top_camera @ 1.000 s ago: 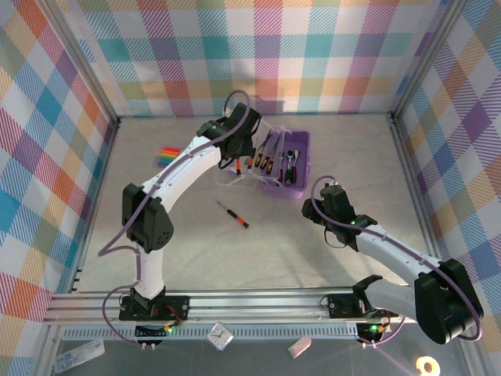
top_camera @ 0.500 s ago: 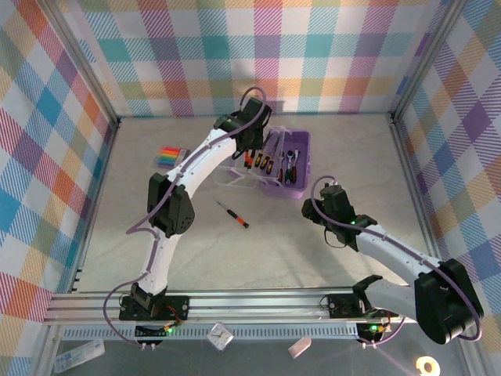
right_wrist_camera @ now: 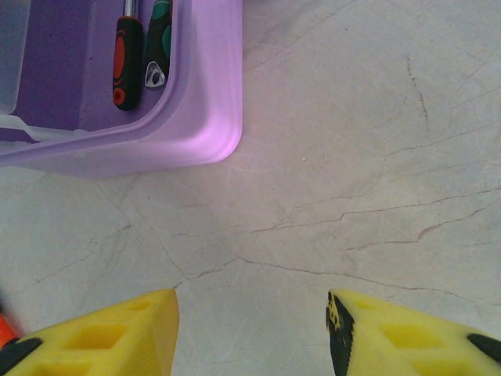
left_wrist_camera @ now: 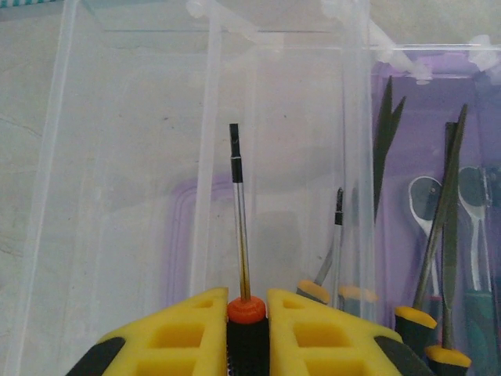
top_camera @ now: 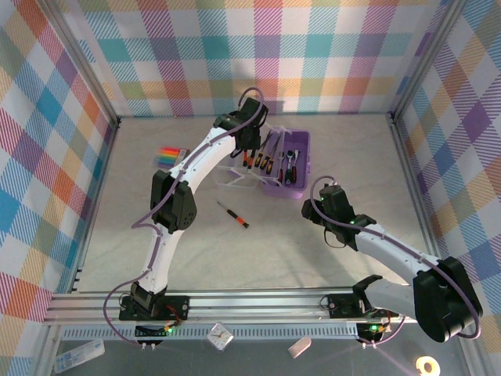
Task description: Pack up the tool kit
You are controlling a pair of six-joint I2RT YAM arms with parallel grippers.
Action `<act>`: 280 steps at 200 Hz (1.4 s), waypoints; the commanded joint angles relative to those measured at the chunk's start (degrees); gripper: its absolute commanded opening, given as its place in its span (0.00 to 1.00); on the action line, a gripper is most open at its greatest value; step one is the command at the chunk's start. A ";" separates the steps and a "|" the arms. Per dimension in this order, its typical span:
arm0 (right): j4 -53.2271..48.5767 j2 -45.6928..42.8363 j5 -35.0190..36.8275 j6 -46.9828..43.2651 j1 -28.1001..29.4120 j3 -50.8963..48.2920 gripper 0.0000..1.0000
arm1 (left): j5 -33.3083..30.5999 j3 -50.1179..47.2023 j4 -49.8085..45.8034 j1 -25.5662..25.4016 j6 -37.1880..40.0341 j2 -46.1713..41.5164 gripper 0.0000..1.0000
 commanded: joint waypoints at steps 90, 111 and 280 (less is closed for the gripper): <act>0.55 -0.14 -0.02 -0.72 -0.02 1.09 0.54 | 1.60 3.95 -4.11 0.41 1.48 -3.45 0.50; 0.53 -0.13 -0.06 -0.71 -0.02 1.09 0.54 | 0.80 3.81 -4.82 0.41 1.48 -5.43 0.57; 4.55 -0.05 -4.69 -2.46 0.03 -0.22 0.57 | -2.73 -43.82 5.95 0.41 -13.42 -47.53 0.90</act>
